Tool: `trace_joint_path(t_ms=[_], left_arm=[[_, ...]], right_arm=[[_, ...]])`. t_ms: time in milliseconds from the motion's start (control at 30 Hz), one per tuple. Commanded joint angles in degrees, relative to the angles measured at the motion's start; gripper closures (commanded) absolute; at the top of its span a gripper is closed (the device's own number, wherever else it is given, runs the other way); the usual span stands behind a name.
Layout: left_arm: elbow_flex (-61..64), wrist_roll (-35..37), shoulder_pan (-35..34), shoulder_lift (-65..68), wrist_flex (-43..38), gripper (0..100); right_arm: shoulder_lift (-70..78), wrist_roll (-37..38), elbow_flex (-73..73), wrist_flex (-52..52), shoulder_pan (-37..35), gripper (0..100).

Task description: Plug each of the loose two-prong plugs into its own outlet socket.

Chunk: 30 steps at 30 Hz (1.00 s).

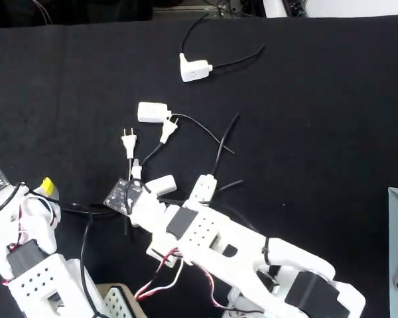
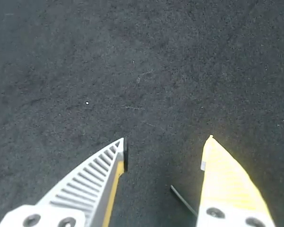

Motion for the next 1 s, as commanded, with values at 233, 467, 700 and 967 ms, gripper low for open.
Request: trace_joint_path(t_ms=[233,467,700,967], left_arm=[[-0.31,0.26,-0.57,-0.7,-1.32,74],[-0.31,0.18,-0.57,-0.7,-1.32,74],[-0.31,0.18,-0.57,-0.7,-1.32,74],[-0.31,0.18,-0.57,-0.7,-1.32,74]], right_arm=[[9.63,-1.49,-6.73,3.96,8.09,85.5],[15.34,-2.99,-13.76,8.53,4.84,89.6],[16.66,-2.64,-14.11,8.97,6.15,98.6],[3.21,3.78,-15.69,17.58,14.51,98.7]])
